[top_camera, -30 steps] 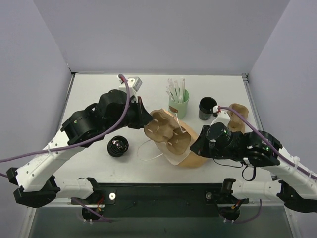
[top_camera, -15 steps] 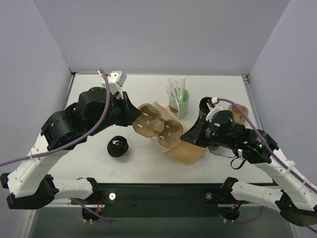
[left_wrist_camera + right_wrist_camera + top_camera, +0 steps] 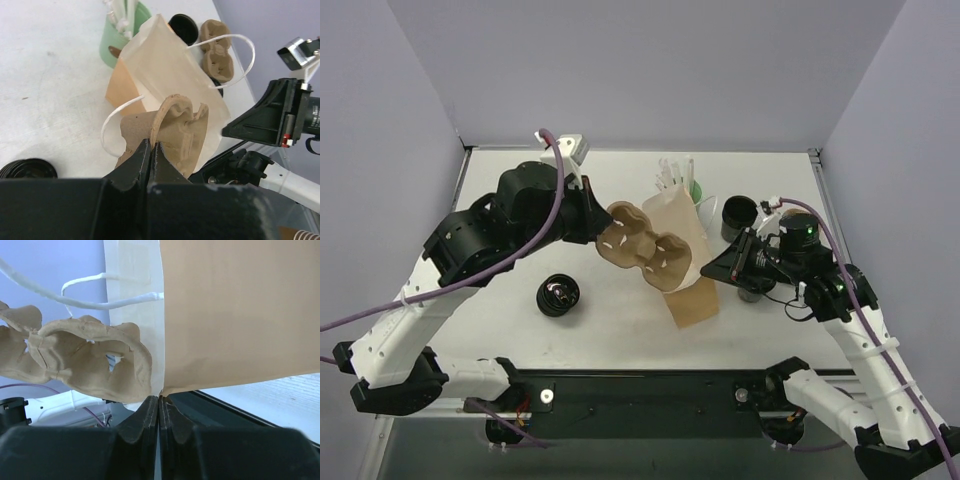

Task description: Pack the takeout coffee

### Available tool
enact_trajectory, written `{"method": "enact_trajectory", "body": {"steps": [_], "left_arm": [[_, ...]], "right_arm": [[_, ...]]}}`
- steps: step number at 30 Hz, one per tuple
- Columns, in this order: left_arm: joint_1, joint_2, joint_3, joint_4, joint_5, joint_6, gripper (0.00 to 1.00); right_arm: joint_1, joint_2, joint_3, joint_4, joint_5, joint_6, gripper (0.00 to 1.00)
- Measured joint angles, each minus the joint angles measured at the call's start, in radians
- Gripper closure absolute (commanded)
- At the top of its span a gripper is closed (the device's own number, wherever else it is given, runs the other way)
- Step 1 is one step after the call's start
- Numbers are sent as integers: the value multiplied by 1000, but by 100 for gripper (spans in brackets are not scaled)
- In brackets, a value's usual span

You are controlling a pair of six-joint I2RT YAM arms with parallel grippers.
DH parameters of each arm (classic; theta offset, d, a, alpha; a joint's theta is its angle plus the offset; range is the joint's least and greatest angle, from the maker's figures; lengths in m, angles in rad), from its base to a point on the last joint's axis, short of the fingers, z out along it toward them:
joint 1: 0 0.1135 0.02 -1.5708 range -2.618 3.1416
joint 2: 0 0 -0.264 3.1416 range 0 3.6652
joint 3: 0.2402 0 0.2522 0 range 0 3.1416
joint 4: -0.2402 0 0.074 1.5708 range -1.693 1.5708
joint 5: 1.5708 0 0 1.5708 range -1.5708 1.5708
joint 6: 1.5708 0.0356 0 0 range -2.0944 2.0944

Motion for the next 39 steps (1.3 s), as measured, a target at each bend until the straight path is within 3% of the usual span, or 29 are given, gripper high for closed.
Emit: {"method": "enact_trajectory", "body": {"steps": [3,6,12,18,23,32,39], "left_arm": [[23,21,-3,61,71,34,100],[93,26,-57,179,212,72,100],[269,97,-80,314,497,167,100],[303,227,-28,355,743,276,100],[316,317,19,369,857,327,100],[316,573,368,294,961,428,100],[314,608,368,187,935,444,100]], "right_arm": [[-61,17,21,-39,-57,-48,73],[-76,45,60,-71,-90,-86,50],[-83,60,150,-139,-113,-148,26],[-88,54,235,-232,-101,-206,27],[-88,55,341,-311,-34,-234,31],[-88,32,386,-399,110,-225,34],[-88,29,386,-446,156,-226,34]]}}
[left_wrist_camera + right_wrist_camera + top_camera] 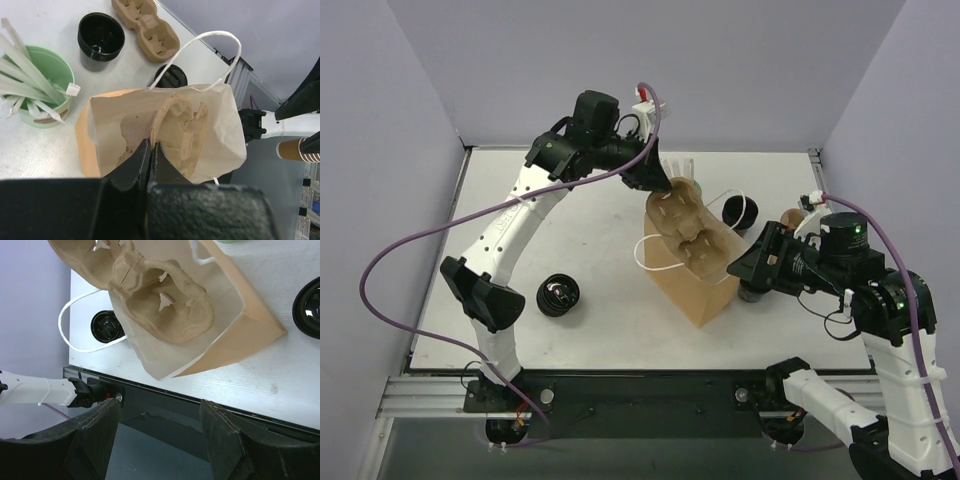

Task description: Pack the takeout coffee

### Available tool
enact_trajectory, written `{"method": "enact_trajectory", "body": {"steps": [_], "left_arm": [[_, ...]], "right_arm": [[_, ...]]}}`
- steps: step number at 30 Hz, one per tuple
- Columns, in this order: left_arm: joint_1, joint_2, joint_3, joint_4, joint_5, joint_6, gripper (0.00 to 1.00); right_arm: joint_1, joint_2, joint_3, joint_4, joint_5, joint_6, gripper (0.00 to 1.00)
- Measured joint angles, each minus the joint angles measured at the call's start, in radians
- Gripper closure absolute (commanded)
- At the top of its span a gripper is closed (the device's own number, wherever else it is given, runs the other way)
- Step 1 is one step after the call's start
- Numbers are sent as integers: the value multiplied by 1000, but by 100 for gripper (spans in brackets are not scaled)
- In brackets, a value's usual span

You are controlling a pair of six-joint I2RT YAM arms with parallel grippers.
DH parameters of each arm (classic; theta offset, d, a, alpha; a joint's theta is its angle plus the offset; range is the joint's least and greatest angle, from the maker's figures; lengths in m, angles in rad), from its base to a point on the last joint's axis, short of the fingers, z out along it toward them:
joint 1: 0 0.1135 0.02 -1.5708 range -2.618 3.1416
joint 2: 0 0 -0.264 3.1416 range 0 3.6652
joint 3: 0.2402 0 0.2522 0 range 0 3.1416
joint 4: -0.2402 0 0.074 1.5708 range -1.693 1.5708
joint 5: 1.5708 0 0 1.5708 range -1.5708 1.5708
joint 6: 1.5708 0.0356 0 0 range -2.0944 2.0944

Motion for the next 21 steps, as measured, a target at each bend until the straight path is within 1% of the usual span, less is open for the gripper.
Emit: {"method": "enact_trajectory", "body": {"steps": [4,8,14,17,21], "left_arm": [[-11,2,7,-58,-48,-18,100],[-26,15,35,-93,-98,-82,100],[-32,21,36,-95,-139,-191,100],[-32,21,29,-93,-148,-219,100],[-34,24,-16,-74,-147,-247,100]], "right_arm": [[0,-6,0,-13,18,0,35],[0,-6,0,-21,28,0,35],[0,-3,0,-23,36,-1,35],[0,-3,0,-23,40,0,35],[0,-3,0,-25,43,0,35]]}}
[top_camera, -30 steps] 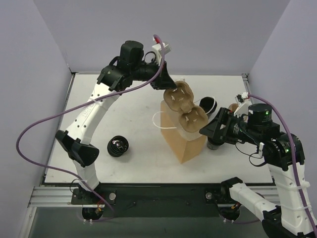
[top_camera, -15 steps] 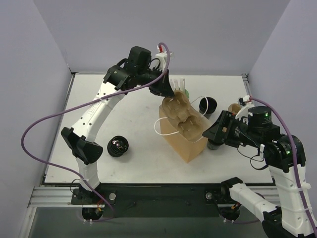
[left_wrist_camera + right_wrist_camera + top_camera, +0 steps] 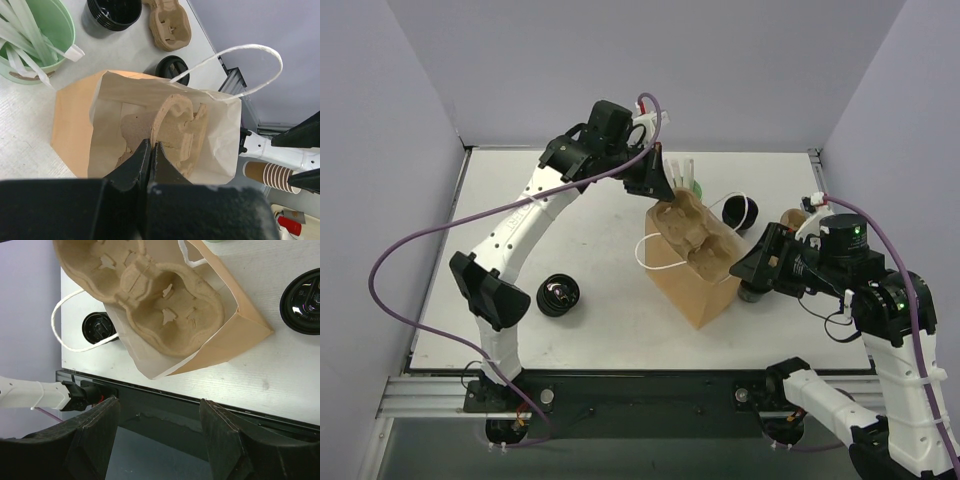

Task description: Pack the takeout coffee

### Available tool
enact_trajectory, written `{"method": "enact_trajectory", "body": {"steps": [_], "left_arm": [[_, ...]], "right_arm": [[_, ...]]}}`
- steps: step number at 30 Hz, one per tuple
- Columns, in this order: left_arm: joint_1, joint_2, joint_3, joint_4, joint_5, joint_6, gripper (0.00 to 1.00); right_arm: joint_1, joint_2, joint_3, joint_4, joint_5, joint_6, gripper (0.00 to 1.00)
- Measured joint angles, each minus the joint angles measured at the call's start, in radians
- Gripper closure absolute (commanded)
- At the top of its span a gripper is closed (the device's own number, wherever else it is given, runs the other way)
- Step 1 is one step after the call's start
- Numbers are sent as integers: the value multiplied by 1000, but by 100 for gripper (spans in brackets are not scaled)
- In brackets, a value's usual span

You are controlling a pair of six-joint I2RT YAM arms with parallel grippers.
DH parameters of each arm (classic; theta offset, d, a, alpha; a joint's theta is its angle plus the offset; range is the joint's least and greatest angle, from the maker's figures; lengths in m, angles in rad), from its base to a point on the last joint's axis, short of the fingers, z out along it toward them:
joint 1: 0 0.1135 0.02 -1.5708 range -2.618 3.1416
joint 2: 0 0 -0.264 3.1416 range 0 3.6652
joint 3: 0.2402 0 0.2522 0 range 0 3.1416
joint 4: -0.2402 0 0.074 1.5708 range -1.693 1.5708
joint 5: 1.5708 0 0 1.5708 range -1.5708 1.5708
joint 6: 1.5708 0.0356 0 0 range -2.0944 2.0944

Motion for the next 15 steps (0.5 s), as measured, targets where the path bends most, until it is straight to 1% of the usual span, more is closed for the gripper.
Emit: {"method": "enact_trajectory", "body": {"steps": [9,15], "left_arm": [[-33,76,0,3,-3,-6,100],[-51,87,0,0,-26,-2,100]], "right_arm": [[0,0,-6,-5,3,0,35],[-1,-5,-13,-5,4,0,35]]}}
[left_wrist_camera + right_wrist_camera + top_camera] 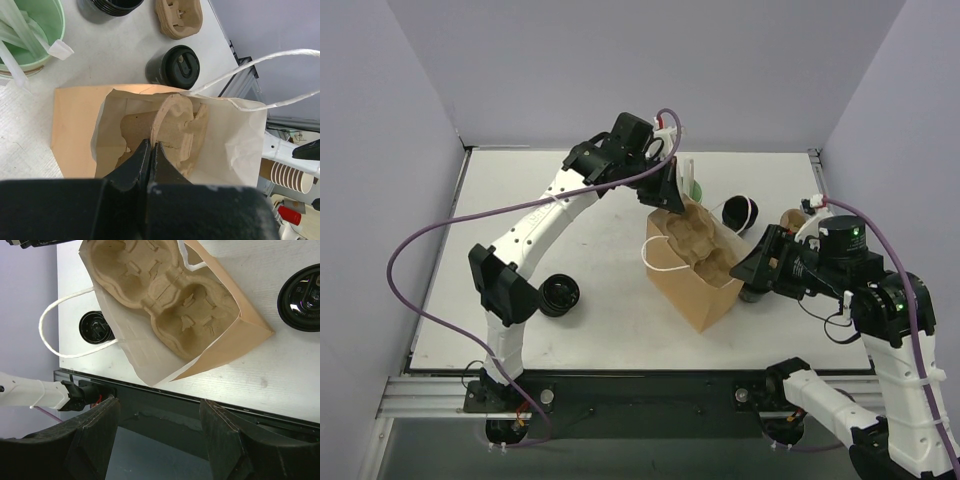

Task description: Pack the takeout coffee

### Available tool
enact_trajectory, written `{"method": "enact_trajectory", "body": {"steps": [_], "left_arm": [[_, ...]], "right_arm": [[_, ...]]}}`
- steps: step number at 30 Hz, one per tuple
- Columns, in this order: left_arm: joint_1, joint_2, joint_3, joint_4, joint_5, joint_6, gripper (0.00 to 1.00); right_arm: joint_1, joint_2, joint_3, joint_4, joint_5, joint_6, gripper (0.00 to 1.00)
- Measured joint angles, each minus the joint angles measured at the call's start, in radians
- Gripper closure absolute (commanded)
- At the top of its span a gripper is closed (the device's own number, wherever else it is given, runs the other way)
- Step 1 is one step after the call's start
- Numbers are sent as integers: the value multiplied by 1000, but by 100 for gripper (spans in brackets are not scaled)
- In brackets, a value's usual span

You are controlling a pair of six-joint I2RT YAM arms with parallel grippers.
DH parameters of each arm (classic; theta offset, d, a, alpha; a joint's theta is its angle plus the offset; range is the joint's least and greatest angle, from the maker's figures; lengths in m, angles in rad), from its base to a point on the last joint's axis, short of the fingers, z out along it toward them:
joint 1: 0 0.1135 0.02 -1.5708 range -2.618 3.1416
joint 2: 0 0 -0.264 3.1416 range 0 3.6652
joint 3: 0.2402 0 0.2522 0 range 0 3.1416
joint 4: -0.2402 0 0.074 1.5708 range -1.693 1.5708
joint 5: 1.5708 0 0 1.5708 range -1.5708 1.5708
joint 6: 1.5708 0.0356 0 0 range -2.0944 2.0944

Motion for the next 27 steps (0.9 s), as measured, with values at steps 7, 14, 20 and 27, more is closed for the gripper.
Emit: {"method": "enact_trajectory", "body": {"steps": [7,14,20,27], "left_arm": [[-16,19,42,-55,-59,30,84],[-36,36,122,-127,-124,68,59],[-39,41,194,-151,-172,101,49],[-43,41,225,-150,-233,159,45]], "right_arm": [[0,-11,-5,0,0,0,35],[0,-19,-5,-1,1,0,35],[0,-29,-5,-8,8,1,35],[0,-37,-5,-15,29,10,36]]}}
